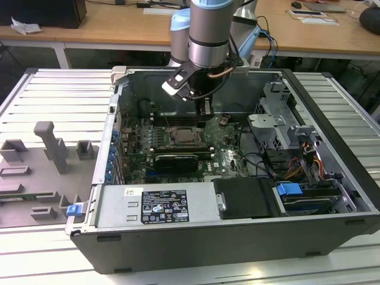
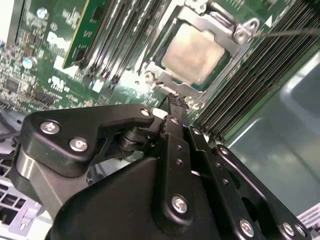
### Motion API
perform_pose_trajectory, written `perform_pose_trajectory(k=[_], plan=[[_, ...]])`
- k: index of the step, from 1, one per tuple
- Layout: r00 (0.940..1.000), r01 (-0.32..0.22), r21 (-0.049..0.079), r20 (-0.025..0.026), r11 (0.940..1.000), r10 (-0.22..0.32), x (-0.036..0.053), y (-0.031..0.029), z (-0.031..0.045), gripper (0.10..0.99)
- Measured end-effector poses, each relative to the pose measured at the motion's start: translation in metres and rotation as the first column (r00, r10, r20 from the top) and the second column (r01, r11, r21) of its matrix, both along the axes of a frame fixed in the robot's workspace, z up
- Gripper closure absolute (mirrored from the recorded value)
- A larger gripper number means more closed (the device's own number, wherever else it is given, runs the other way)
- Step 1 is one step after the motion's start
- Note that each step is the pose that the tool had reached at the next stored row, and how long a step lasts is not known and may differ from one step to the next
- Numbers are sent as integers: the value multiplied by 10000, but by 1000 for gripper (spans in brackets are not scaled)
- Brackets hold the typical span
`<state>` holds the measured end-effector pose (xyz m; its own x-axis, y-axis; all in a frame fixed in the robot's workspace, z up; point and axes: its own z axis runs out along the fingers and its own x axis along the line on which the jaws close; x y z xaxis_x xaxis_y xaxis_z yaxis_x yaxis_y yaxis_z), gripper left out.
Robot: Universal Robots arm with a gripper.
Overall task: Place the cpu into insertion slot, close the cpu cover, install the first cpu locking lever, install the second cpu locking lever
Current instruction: 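Close the cpu cover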
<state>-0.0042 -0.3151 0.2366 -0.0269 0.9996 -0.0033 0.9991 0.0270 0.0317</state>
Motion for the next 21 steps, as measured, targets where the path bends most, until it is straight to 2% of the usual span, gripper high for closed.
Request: perform_pose_trajectory(k=[3,6,21], plan=[[10000,-1,0,0,10000,1,-114,2,-36,980],[10000,0,-1,0,10000,0,-158,2,-45,980],[10000,-37,0,1,10000,37,-241,-12,-125,980]])
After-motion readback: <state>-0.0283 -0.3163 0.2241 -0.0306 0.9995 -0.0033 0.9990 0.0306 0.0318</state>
